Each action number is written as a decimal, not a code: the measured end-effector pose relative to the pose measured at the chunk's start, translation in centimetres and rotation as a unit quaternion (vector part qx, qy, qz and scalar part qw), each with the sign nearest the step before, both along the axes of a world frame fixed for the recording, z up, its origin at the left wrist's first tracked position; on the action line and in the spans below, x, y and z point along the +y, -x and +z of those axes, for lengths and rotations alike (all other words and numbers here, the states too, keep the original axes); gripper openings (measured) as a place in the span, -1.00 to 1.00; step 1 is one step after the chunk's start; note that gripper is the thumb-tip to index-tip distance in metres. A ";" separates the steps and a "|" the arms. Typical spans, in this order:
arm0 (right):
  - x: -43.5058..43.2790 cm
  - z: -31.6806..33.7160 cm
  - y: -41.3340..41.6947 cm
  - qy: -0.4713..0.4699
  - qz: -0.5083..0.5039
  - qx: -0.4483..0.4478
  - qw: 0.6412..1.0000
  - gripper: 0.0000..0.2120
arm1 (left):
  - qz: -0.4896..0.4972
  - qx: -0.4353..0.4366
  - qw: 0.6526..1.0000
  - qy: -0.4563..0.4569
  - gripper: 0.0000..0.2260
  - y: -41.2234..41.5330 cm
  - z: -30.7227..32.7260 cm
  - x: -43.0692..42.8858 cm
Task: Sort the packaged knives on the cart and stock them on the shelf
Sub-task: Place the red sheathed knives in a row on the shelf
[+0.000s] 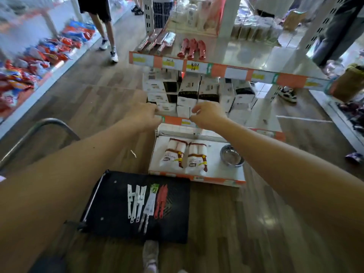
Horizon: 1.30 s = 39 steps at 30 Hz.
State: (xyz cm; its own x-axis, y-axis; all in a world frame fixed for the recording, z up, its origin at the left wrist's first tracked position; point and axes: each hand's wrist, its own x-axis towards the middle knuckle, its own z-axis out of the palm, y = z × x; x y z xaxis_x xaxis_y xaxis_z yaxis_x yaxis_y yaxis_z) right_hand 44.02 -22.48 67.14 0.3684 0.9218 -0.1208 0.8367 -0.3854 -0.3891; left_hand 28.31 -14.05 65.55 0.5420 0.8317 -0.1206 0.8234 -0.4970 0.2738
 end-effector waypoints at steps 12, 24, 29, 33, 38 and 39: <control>-2.7 -9.0 5.6 0.075 -0.048 0.079 0.993 -0.72 | -0.027 0.024 0.994 0.102 -0.72 5.2 -8.9 -1.6; -0.9 -27.9 7.4 0.184 -0.084 0.097 0.975 -0.70 | -0.027 0.035 0.981 0.187 -0.81 7.7 -28.4 -0.4; -1.5 -39.3 8.3 0.207 -0.120 0.127 0.963 -0.73 | 0.024 0.045 0.963 0.264 -0.72 7.6 -39.5 -1.6; -2.8 -49.0 9.4 0.205 -0.140 0.149 0.957 -0.75 | 0.055 0.044 0.947 0.314 -0.89 7.5 -49.7 -3.3; -3.5 -59.6 9.7 0.173 -0.191 0.185 0.948 -0.70 | 0.095 0.048 0.935 0.338 -0.70 6.9 -60.5 -5.2; -3.3 -61.6 9.6 0.169 -0.202 0.194 0.945 -0.71 | 0.094 0.054 0.936 0.336 -0.71 6.7 -62.4 -5.4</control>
State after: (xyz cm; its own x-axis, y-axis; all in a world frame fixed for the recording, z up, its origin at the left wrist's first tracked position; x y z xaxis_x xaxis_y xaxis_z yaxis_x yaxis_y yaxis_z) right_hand 34.39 -25.81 5.56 0.5500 0.5997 -0.5813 0.4137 -0.8002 -0.4341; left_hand 21.57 -19.45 3.19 0.3478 0.6278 -0.6963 0.9200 -0.0853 0.3826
